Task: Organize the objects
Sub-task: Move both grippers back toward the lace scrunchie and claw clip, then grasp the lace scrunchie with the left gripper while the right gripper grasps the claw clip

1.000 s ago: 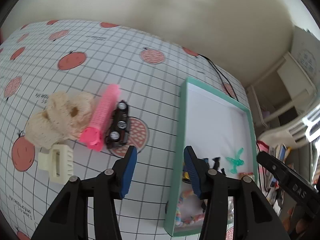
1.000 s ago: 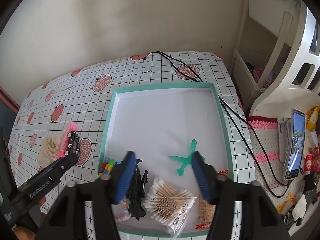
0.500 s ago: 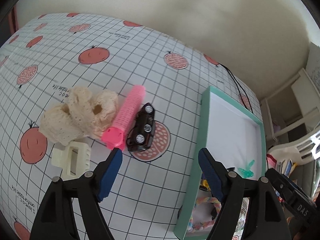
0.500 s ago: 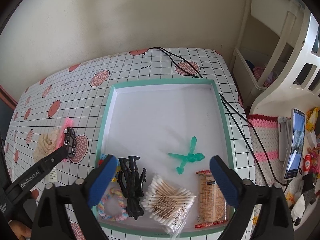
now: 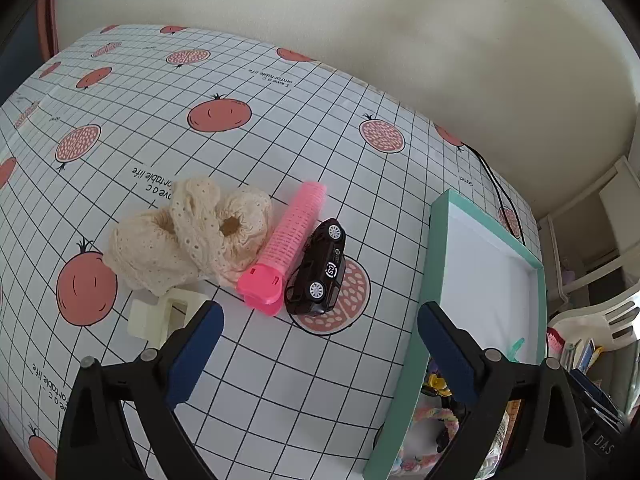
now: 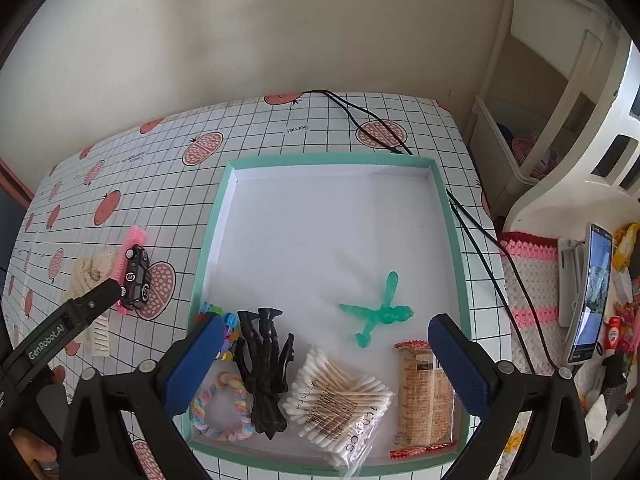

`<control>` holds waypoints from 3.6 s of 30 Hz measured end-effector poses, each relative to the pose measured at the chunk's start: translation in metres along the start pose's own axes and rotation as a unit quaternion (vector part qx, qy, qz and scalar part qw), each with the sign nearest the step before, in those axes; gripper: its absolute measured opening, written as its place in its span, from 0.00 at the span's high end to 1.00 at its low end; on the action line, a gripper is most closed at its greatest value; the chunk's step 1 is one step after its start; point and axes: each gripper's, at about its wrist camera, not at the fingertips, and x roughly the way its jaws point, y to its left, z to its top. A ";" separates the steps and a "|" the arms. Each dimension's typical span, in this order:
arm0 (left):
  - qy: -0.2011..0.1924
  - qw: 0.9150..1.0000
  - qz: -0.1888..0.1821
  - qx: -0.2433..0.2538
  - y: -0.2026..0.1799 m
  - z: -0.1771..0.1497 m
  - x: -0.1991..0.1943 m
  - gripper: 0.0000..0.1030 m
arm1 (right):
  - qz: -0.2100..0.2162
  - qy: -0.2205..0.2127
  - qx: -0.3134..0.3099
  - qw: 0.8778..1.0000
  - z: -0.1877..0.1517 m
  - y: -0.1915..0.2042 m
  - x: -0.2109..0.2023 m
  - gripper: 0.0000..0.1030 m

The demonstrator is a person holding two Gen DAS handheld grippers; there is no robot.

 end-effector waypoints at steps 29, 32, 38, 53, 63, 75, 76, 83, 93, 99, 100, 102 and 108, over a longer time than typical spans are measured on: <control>-0.003 0.998 0.027 -0.050 0.059 0.028 -0.011 0.05 | 0.038 -0.030 -0.051 0.998 0.012 0.076 -0.024 0.00; 0.002 0.996 0.042 -0.083 0.081 0.033 -0.009 0.05 | 0.044 -0.027 -0.058 0.997 0.010 0.089 -0.020 0.00; -0.001 0.987 0.069 -0.143 0.126 0.040 -0.009 0.05 | 0.064 -0.030 -0.071 0.995 0.008 0.115 -0.015 0.00; 0.005 0.983 0.052 -0.178 0.156 0.045 -0.003 0.05 | 0.082 -0.007 -0.120 0.989 -0.006 0.176 0.018 0.00; 0.025 0.991 -0.018 -0.129 0.133 0.045 0.007 0.05 | 0.078 0.013 -0.119 0.990 -0.010 0.173 0.031 0.00; 0.015 0.997 -0.024 -0.072 0.109 0.049 0.016 0.05 | 0.073 0.022 -0.113 0.991 -0.013 0.167 0.036 0.00; 0.015 0.997 -0.021 -0.070 0.107 0.049 0.017 0.06 | 0.073 0.023 -0.112 0.991 -0.012 0.166 0.036 0.00; 0.017 0.998 -0.014 -0.063 0.102 0.047 0.021 0.18 | 0.085 0.027 -0.113 0.990 -0.016 0.171 0.042 0.00; 0.011 0.998 0.006 -0.066 0.112 0.048 0.018 0.40 | 0.120 0.047 -0.133 0.983 -0.032 0.199 0.060 0.00; 0.010 0.997 0.012 -0.081 0.120 0.049 0.018 0.40 | 0.137 0.042 -0.142 0.980 -0.037 0.216 0.060 0.00; 0.010 0.996 0.012 -0.084 0.122 0.049 0.018 0.40 | 0.134 0.040 -0.147 0.979 -0.038 0.219 0.060 0.00; 0.010 0.996 0.014 -0.089 0.124 0.049 0.017 0.40 | 0.129 0.035 -0.157 0.978 -0.040 0.225 0.061 0.00; 0.013 0.993 0.022 -0.113 0.137 0.049 0.017 0.40 | 0.123 0.033 -0.169 0.977 -0.043 0.234 0.065 0.08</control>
